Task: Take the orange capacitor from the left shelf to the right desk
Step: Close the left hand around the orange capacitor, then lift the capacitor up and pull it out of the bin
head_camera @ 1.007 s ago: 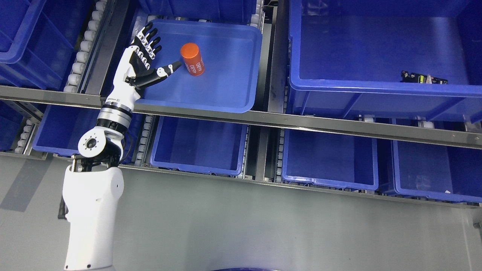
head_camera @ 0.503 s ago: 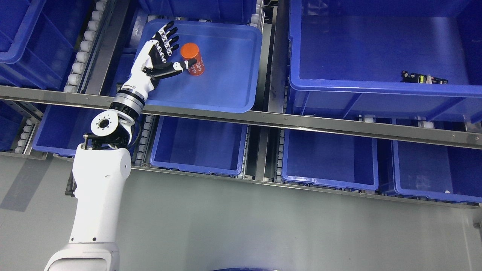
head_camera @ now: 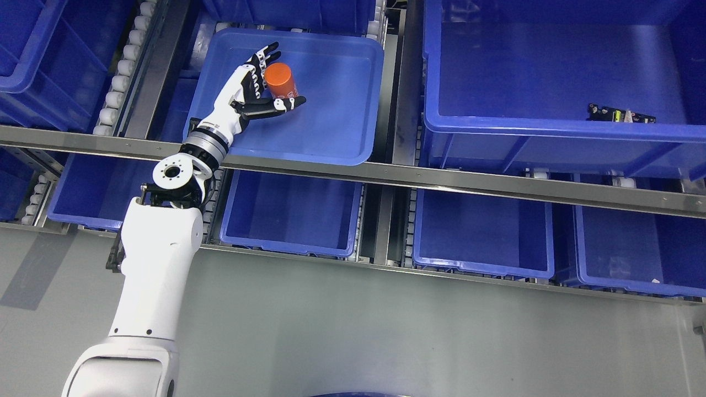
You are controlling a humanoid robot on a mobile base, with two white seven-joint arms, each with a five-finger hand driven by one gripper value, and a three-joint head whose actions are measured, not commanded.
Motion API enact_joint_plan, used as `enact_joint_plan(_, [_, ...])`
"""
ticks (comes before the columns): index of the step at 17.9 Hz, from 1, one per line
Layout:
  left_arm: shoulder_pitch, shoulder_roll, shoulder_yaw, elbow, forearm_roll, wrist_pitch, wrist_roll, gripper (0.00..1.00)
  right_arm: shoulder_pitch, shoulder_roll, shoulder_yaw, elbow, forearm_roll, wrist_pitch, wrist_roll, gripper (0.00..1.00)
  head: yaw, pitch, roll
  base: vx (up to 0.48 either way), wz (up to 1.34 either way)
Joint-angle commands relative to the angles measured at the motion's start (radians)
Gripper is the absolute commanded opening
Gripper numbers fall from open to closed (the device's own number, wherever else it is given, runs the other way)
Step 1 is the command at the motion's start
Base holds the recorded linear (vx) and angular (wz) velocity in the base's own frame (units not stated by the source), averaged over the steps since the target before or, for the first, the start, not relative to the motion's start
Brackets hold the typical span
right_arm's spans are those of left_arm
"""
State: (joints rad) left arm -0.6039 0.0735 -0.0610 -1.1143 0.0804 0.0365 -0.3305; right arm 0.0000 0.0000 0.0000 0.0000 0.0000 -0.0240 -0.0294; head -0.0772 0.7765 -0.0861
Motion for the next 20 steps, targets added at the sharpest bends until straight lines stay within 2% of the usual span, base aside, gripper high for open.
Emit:
enact_joint_plan(1, [-0.023,-0.012,-0.034,0.123,-0.028,-0.003,-0.001,0.91,0.020,-0.017,-0.012,-0.017,0.003,0.001,0.000,1.00,0.0000,0.000,0.000,0.000,0.00])
enact_joint_plan(4, [-0.023,-0.014,-0.031,0.137,-0.028,-0.027,-0.001,0.74,0.020,-0.017,-0.012,-0.017,0.003,-0.001,0.000,1.00,0.0000,0.000,0.000,0.000,0.00])
enact_joint_plan(6, [-0.023,-0.020,-0.013,0.172,-0.027,-0.099,-0.001,0.55,0.020,-0.017,-0.012,-0.017,0.003,0.001,0.000,1.00,0.0000,0.000,0.000,0.000,0.00])
enact_joint_plan(9, [-0.025,-0.021,0.012,0.212,-0.027,-0.191,-0.001,0.33,0.020,-0.017,-0.012,-0.017,0.003,0.001,0.000,1.00,0.0000,0.000,0.000,0.000,0.00])
enact_joint_plan(12, [-0.025,-0.032,0.029,0.212,-0.025,-0.207,0.001,0.18,0.020,-0.017,-0.012,-0.017,0.003,0.001,0.000,1.00,0.0000,0.000,0.000,0.000,0.00])
enact_joint_plan(14, [-0.024,-0.056,0.076,0.212,-0.025,-0.230,-0.001,0.05,0.020,-0.017,-0.012,-0.017,0.003,-0.001,0.000,1.00,0.0000,0.000,0.000,0.000,0.00])
enact_joint_plan(15, [-0.023,-0.056,0.096,0.212,-0.025,-0.268,-0.001,0.00,0.020,-0.017,-0.012,-0.017,0.003,-0.001,0.000,1.00,0.0000,0.000,0.000,0.000,0.00])
enact_joint_plan(18, [-0.025,-0.056,0.110,0.200,-0.014,-0.316,-0.004,0.00,0.020,-0.017,-0.012,-0.017,0.003,0.001,0.000,1.00,0.0000,0.000,0.000,0.000,0.00])
enact_joint_plan(20, [-0.024,-0.056,0.133,0.151,0.031,-0.403,-0.005,0.00,0.020,-0.017,-0.012,-0.017,0.003,0.001,0.000,1.00,0.0000,0.000,0.000,0.000,0.00])
